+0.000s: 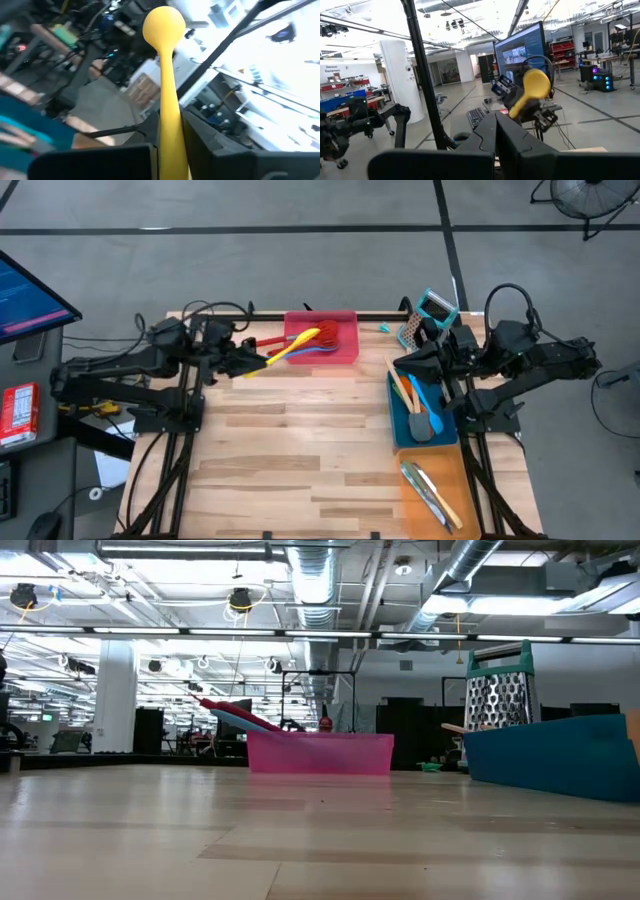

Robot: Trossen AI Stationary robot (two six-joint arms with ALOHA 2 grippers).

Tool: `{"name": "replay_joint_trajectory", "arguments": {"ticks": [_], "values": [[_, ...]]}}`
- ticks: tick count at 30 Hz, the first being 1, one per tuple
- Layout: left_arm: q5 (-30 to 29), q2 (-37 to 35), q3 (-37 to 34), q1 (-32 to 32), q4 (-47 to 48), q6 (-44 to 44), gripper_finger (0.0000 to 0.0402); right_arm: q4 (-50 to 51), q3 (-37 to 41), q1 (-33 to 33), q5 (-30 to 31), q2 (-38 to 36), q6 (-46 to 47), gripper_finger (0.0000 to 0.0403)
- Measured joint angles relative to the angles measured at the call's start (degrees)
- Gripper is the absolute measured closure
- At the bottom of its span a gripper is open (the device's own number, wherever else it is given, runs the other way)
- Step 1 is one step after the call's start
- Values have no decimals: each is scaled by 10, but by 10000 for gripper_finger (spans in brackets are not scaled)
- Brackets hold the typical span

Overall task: Pick & Place Kitchen Items
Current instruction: Put the yellow serving spoon into the red bin

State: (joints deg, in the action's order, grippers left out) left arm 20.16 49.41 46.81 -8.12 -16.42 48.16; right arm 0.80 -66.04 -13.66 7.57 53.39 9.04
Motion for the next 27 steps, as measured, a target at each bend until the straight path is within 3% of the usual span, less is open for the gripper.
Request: {"name": "replay_joint_trajectory", "arguments": {"ticks": [8, 16, 27], "values": [[65, -18, 0, 1, -103, 57, 368, 0, 0, -1, 0, 0, 0, 400], [67, -18, 0, 11, -248, 58, 373, 0, 0, -1, 0, 0, 0, 400], [59, -24, 0, 10, -248, -143, 373, 0, 0, -1, 0, 0, 0, 400]]}}
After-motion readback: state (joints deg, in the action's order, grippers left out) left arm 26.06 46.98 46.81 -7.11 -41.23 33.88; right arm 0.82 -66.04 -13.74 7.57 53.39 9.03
